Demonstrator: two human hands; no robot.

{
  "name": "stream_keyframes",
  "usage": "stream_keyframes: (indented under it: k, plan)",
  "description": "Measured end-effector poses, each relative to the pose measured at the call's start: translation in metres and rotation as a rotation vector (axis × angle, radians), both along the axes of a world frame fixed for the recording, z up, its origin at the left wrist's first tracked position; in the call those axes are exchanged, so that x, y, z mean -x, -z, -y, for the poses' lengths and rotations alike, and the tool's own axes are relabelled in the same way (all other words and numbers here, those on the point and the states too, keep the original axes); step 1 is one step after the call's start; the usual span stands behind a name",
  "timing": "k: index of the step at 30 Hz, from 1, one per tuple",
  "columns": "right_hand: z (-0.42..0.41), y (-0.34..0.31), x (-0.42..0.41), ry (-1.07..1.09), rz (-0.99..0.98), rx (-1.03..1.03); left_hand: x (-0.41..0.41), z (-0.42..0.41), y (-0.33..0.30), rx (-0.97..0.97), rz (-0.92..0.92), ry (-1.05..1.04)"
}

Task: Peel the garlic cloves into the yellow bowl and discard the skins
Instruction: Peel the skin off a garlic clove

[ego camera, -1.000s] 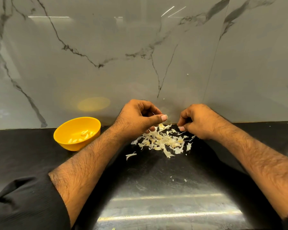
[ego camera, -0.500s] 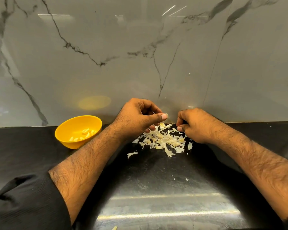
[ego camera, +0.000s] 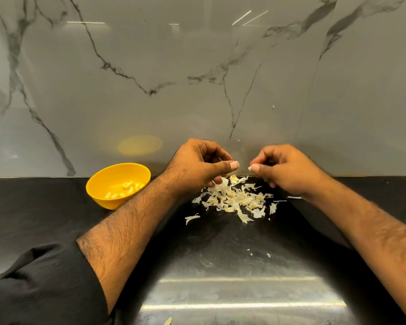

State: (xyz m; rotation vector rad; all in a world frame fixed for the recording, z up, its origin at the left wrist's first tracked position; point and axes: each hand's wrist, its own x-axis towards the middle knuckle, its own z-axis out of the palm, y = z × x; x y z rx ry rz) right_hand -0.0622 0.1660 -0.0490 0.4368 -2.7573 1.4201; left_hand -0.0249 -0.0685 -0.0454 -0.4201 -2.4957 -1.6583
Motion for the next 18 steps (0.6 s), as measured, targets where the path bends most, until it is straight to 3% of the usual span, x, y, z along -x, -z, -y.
stream_keyframes:
  k: [2, 5, 18]
  plan:
    - [0.0, -0.003, -0.001, -0.086, 0.154, 0.386, 0.001, 0.0, 0.0, 0.027, -0.013, -0.007]
    - [-0.001, -0.006, -0.002, -0.145, 0.245, 0.583, 0.002, -0.003, 0.002, 0.078, -0.058, -0.009]
    - [0.004, -0.009, -0.01, -0.225, 0.258, 0.5, 0.002, -0.006, 0.001, 0.162, -0.327, -0.052]
